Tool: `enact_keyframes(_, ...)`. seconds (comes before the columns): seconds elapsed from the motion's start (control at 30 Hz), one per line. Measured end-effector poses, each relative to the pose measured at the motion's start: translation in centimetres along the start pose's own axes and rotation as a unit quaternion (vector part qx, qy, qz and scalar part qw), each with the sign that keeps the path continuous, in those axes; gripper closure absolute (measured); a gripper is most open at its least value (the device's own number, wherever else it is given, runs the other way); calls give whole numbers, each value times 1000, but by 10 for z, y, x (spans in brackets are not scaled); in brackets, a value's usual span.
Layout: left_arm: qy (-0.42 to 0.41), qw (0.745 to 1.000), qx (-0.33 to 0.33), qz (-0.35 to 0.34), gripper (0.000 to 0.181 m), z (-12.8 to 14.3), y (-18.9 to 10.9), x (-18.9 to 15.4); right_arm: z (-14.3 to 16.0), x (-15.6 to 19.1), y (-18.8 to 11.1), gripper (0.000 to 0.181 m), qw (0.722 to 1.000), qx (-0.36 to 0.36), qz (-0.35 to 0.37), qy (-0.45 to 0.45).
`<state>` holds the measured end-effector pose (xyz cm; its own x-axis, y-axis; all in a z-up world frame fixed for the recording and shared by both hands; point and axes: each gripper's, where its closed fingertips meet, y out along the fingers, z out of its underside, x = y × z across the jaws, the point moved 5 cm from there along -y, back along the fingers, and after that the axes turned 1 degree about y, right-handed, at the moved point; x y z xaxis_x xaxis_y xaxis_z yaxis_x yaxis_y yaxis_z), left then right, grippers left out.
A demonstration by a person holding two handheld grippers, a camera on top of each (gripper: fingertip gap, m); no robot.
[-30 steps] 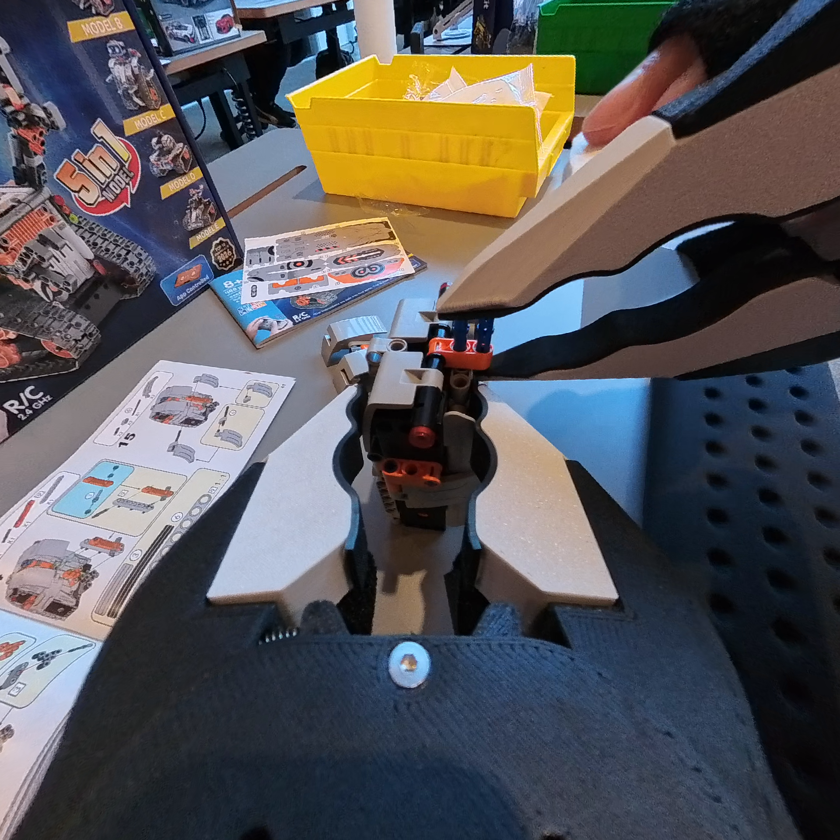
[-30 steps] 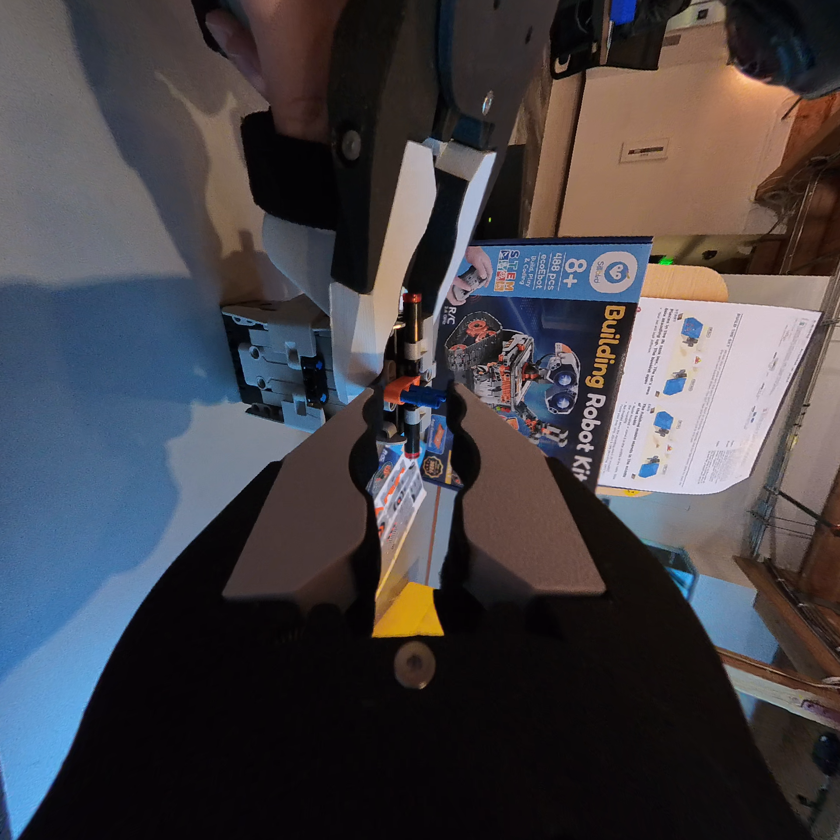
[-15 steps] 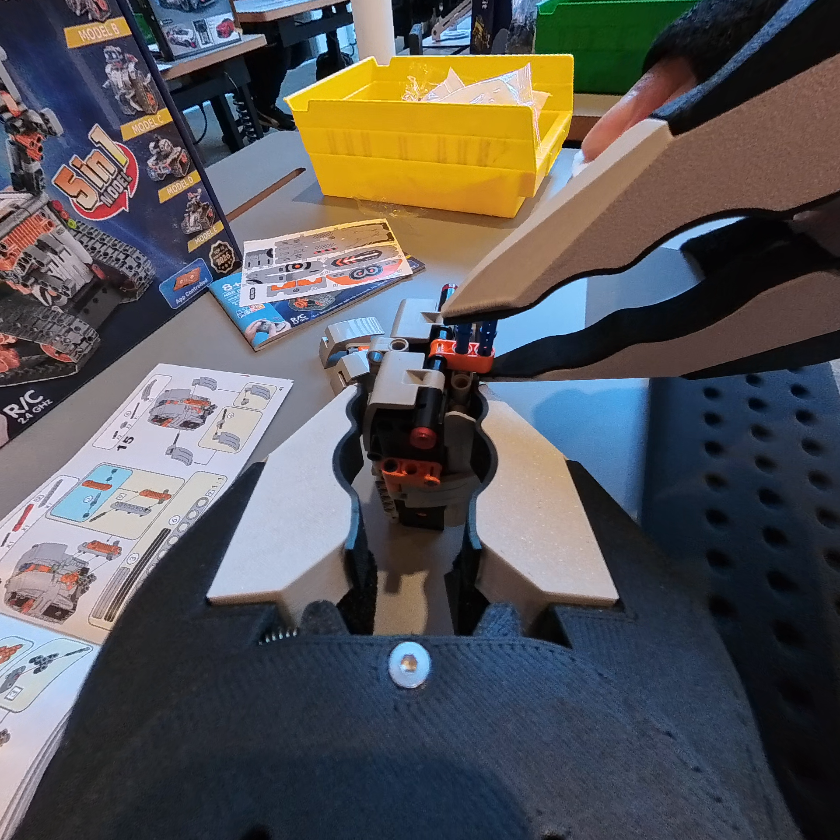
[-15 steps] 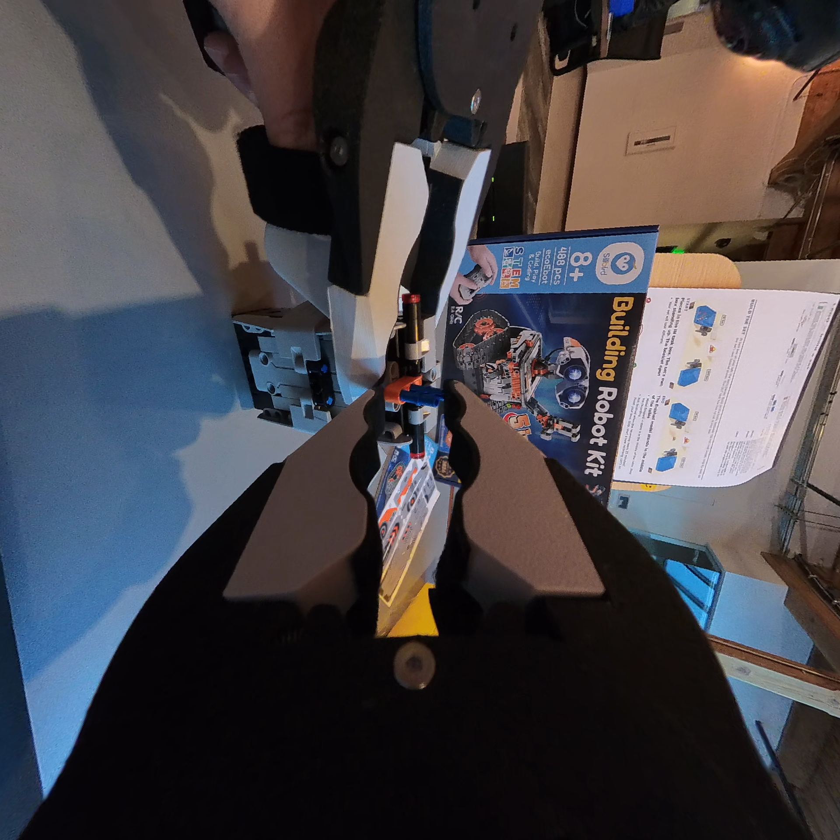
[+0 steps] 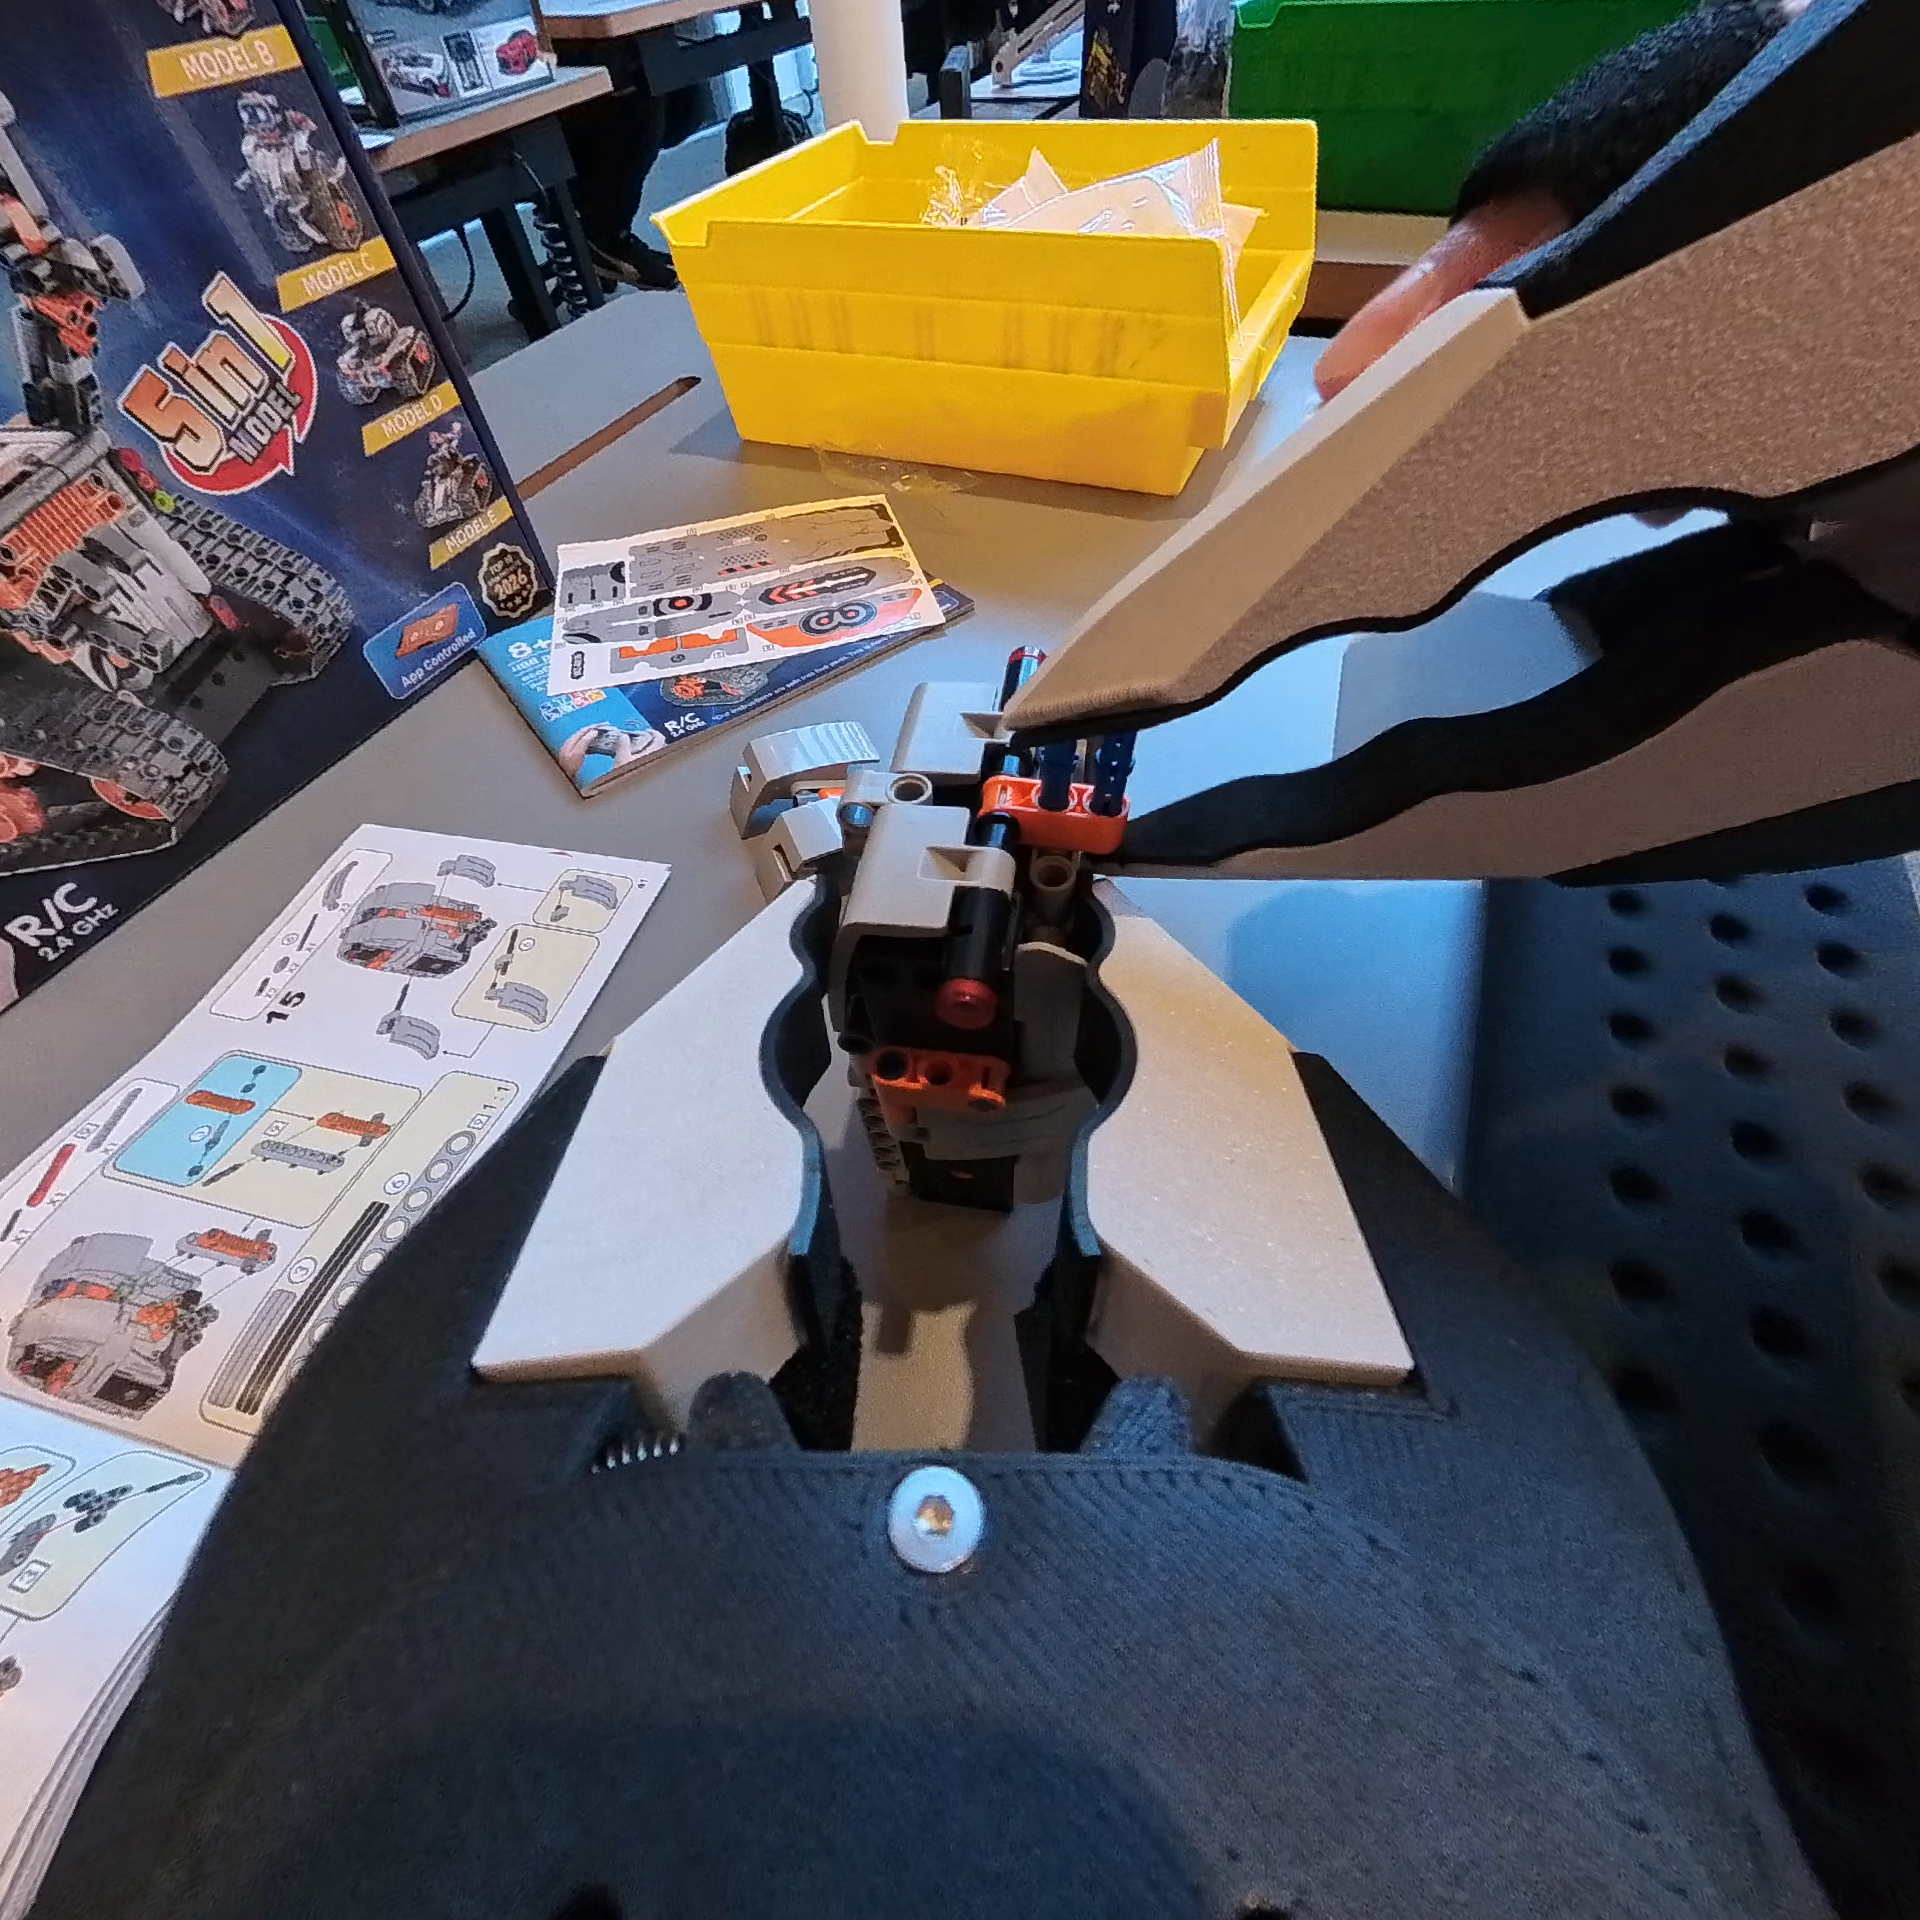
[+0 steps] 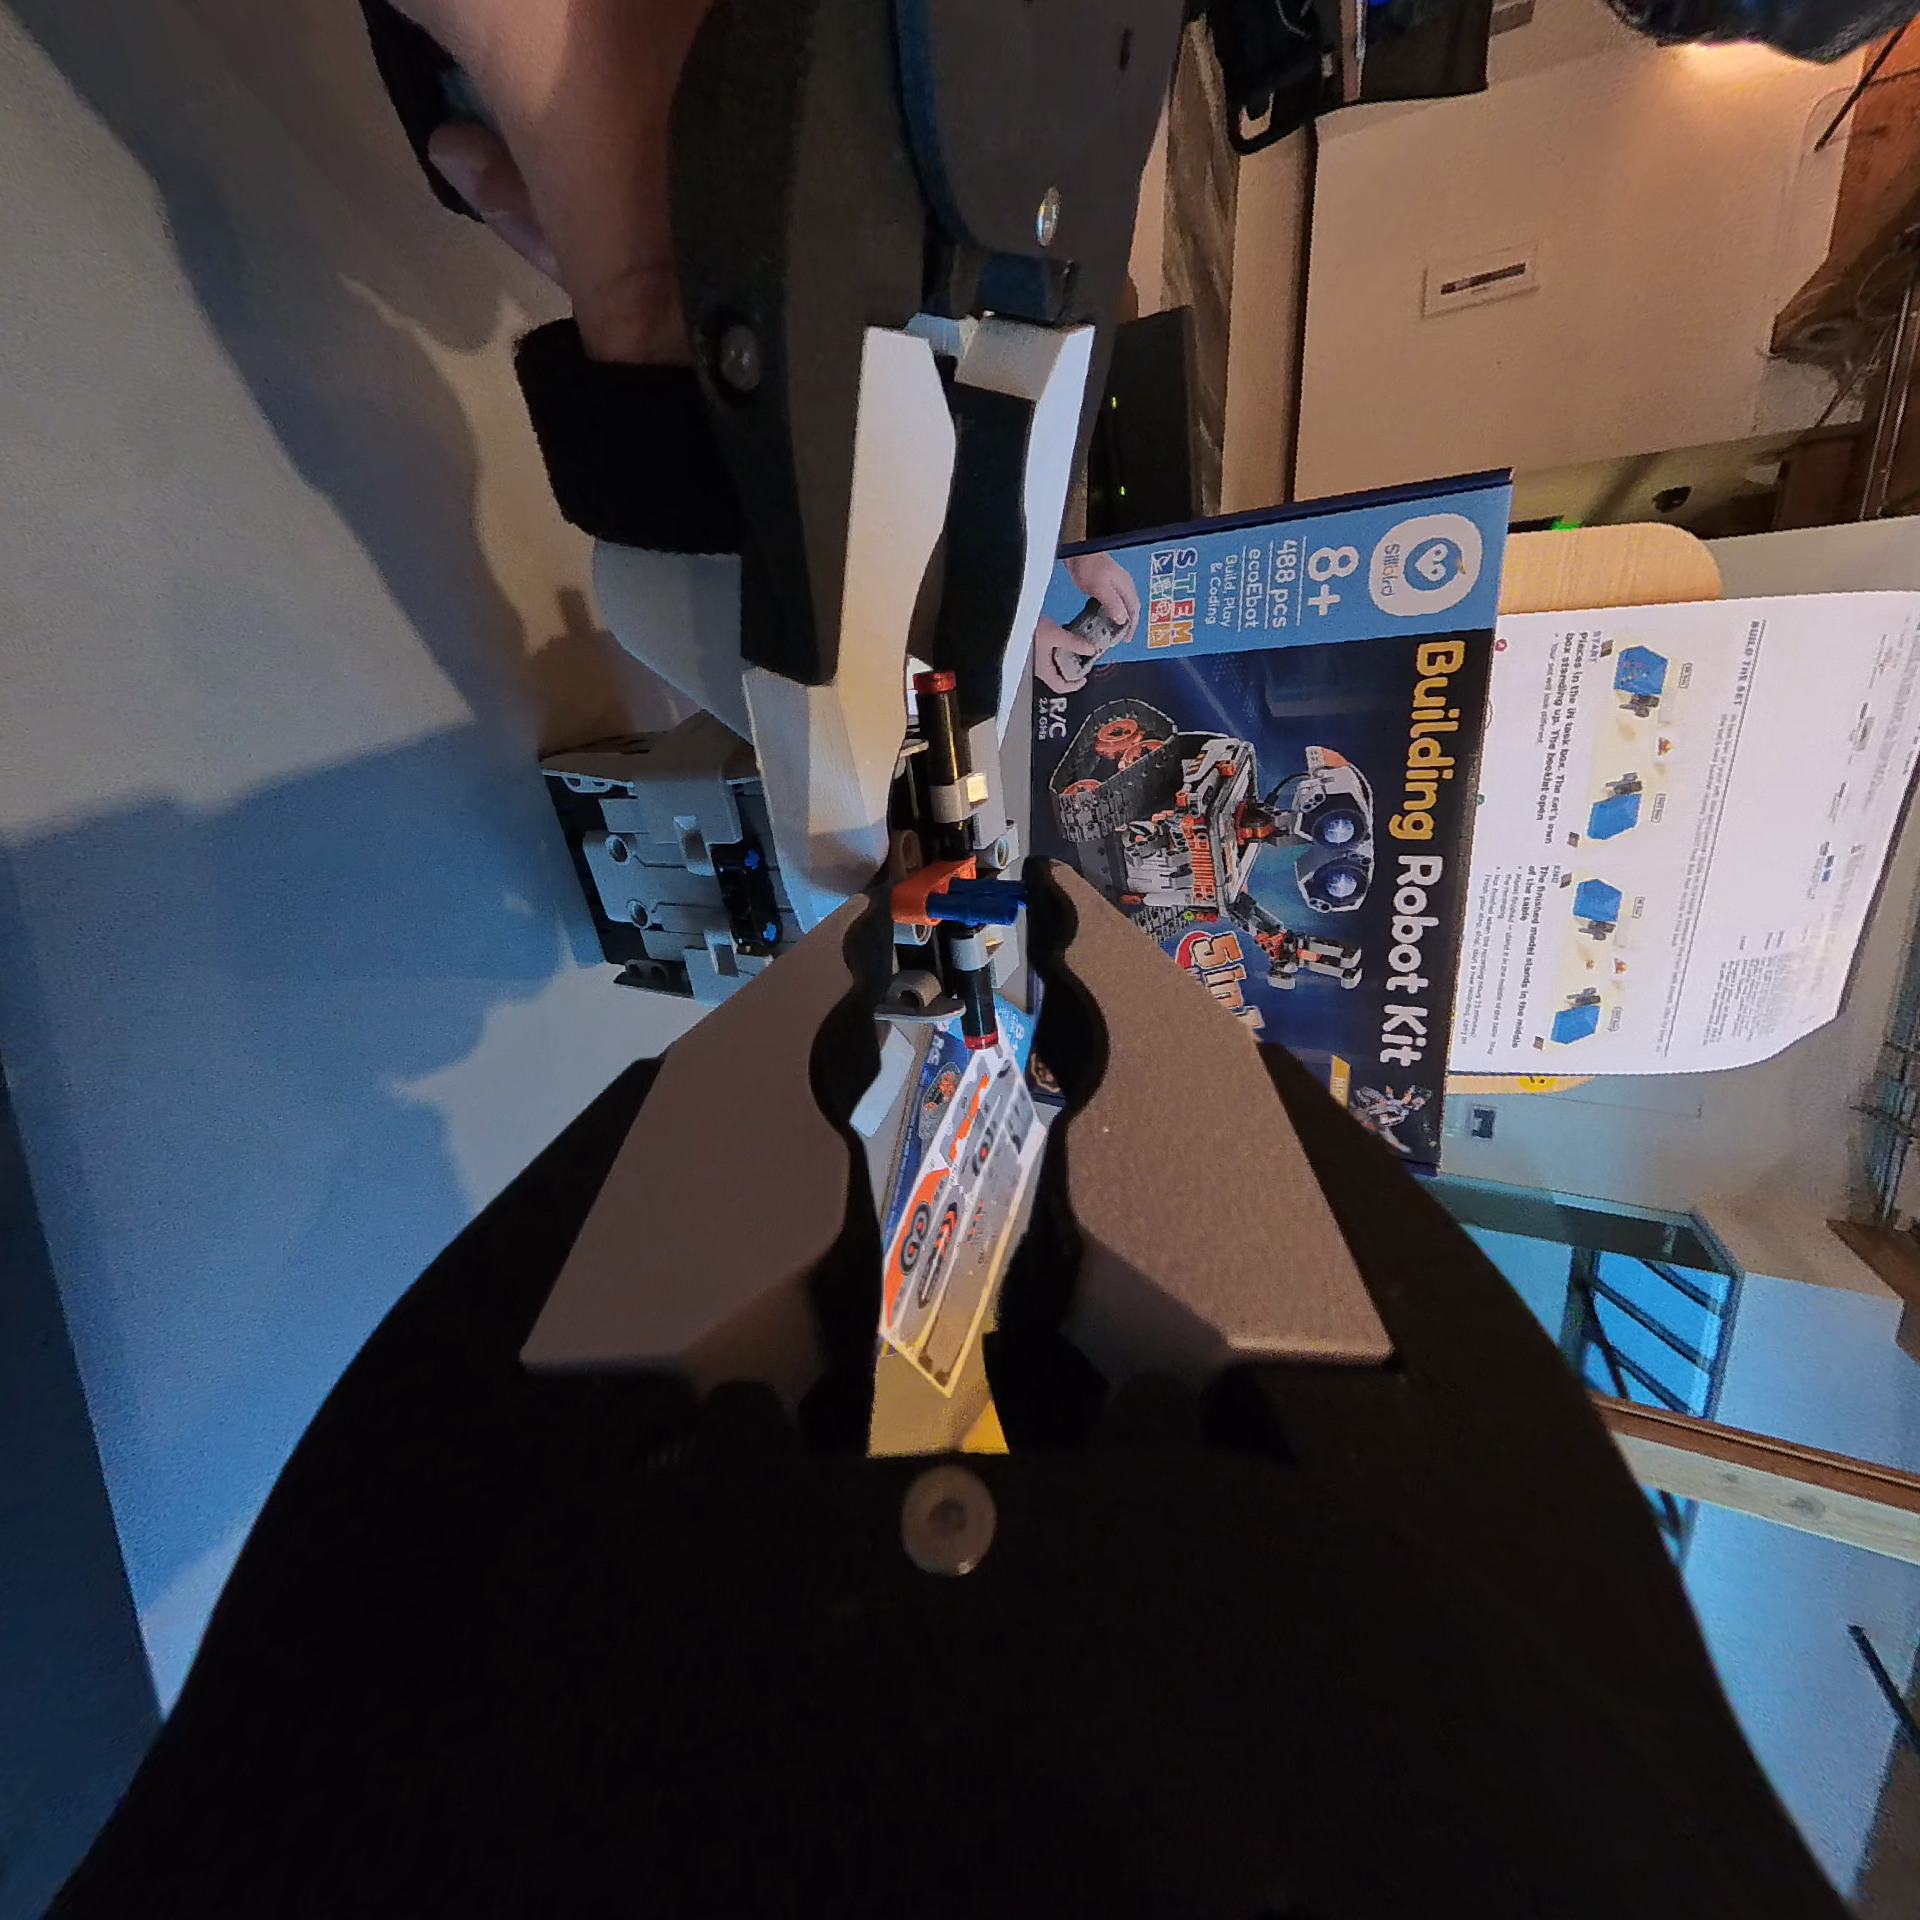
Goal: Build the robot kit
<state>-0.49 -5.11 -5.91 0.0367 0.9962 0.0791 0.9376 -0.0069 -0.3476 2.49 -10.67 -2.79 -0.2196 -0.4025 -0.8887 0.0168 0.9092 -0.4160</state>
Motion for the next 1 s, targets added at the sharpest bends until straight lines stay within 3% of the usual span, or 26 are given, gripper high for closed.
enact_keyframes(0.6,-1,1000,2,-6,137,0,0,0,-2,-2,2,155,999,35,5,7)
enact_keyframes(0.8,5,1000,3,-12,137,0,0,-1,0,3,-1,154,997,31,70,18)
enact_keyframes(1.0,1,1000,4,-8,137,0,0,-1,1,0,-4,147,995,31,88,21)
